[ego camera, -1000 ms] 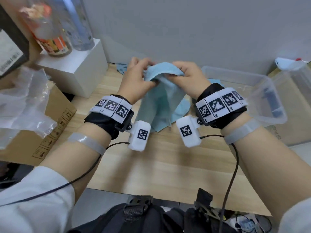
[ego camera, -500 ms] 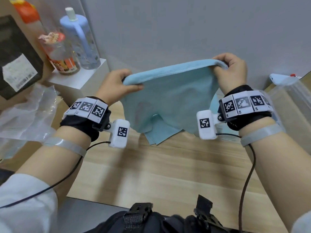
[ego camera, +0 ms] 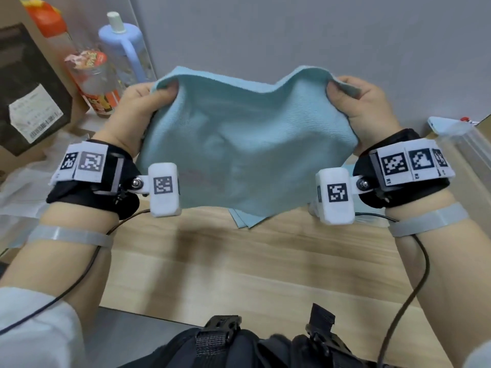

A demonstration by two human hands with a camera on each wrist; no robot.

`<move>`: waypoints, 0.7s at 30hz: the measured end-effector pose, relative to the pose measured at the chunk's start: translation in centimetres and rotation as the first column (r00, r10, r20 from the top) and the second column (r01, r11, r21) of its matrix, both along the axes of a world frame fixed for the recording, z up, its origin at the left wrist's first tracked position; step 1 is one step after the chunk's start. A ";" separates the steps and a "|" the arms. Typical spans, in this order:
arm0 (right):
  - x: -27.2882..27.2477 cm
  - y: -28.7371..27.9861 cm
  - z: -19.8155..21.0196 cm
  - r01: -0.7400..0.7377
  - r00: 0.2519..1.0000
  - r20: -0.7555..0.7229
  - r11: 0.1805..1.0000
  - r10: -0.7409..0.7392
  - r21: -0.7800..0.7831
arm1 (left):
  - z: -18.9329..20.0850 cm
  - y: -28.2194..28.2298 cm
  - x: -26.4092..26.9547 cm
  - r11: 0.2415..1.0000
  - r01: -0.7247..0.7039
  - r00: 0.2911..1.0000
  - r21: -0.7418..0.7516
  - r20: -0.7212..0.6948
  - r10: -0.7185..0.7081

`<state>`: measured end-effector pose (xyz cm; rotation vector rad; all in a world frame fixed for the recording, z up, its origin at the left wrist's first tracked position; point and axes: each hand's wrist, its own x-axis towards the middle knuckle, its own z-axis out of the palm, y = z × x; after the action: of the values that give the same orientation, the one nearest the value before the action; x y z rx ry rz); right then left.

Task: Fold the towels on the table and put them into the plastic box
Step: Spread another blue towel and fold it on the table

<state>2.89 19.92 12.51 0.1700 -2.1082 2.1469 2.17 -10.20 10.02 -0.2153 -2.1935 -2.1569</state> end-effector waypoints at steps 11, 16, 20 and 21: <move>-3.7 1.5 -5.0 0.040 0.972 0.207 0.941 -0.115 0.335 | -4.0 -0.5 -2.5 0.951 -0.096 0.976 -0.294 0.162 0.149; -5.0 1.9 -10.9 0.085 0.949 0.141 0.656 -0.283 0.750 | -10.1 -0.8 -4.6 0.716 -0.176 0.950 -0.676 0.075 0.304; -4.2 1.5 -14.5 0.107 0.949 0.109 0.627 -0.295 0.772 | -13.8 -1.2 -3.9 0.704 -0.164 0.938 -0.691 0.112 0.329; -3.8 1.6 -15.5 0.091 0.952 0.114 0.616 -0.286 0.783 | -14.6 -1.4 -3.3 0.712 -0.163 0.935 -0.683 0.123 0.332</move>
<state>-0.90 21.53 -3.01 -0.2397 -2.8954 1.0384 -1.11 -11.56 -4.60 0.3272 -2.8478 -1.2286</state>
